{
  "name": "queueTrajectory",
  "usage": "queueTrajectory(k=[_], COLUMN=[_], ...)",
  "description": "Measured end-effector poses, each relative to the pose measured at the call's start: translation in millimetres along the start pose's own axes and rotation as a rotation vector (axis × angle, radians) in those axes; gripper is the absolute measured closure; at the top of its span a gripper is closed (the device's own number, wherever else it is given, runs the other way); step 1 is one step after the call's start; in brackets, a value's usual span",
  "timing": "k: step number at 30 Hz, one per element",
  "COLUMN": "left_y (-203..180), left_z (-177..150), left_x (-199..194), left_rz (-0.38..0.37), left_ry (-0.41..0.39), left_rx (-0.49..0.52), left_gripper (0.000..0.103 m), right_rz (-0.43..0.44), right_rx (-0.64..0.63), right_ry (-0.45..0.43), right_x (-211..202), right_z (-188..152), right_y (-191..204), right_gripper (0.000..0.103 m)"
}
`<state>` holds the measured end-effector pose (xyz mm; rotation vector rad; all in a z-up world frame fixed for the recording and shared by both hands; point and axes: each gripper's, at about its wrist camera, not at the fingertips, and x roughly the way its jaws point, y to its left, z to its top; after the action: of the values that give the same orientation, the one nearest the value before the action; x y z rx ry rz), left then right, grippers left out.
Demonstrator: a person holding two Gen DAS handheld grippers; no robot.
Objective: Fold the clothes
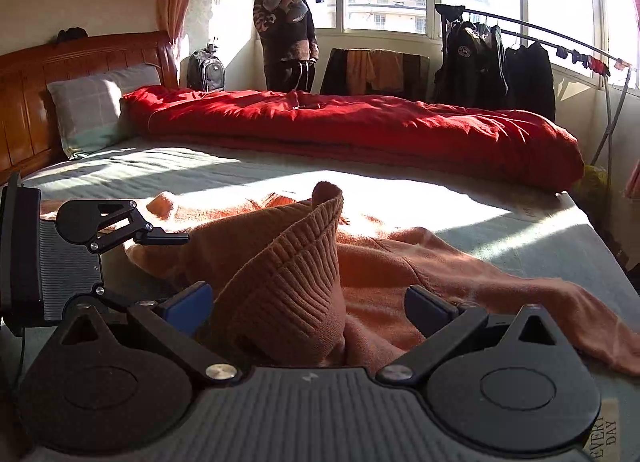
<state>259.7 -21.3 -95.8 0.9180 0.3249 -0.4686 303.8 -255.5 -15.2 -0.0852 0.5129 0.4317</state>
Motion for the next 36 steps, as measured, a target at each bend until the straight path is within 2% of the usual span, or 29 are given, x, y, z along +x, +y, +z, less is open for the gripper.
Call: queueTrajectory(k=[3,4,8,12,16,17,19,20,21,27,29,32,36], left_y=[-11,-12,-9,-19,-32,-30,-24,-21,-18,-1,15,38,64], left_z=[-3,-3,3,6,2,3,5,6,7,13,15,17,10], left_x=[12,17,27,20,30,28,22,20,17,-1,-18,-39,-63], left_rz=[0.034,0.047,0.046,0.045,0.082,0.083,0.085,0.087,0.088,0.097,0.112,0.139,0.139], left_ry=[0.029,0.037,0.009,-0.079,-0.062,-0.062,-0.064,-0.065,-0.065,-0.073,-0.093,-0.105,-0.114], left_rx=[0.089,0.102,0.112,0.163,0.245,0.227,0.192,0.175,0.157,0.049,-0.012,-0.089,-0.207], left_gripper=[0.048,0.053,0.053,0.052,0.052,0.056,0.075,0.091,0.097,0.098,0.098,0.098,0.098], right_rz=[0.008,0.006,0.022,0.002,-0.001,0.001,0.002,0.002,0.003,0.015,0.017,0.015,-0.002], right_rx=[0.047,0.07,0.165,0.176,0.222,0.232,0.238,0.242,0.242,0.259,0.238,0.186,0.036], right_ry=[-0.011,-0.016,-0.033,-0.014,-0.005,-0.003,0.001,0.003,0.005,0.001,0.003,-0.001,-0.016], right_x=[-7,-9,-12,-13,-11,-10,-9,-9,-8,-12,-12,-12,-7], right_z=[-7,-10,-18,-24,-30,-31,-34,-35,-36,-38,-35,-28,-13], right_y=[-1,-1,-5,-9,-17,-18,-18,-18,-18,-16,-11,2,32], right_gripper=[0.0,0.0,0.0,0.0,0.0,0.0,0.0,0.0,0.0,0.0,0.0,0.0,0.0])
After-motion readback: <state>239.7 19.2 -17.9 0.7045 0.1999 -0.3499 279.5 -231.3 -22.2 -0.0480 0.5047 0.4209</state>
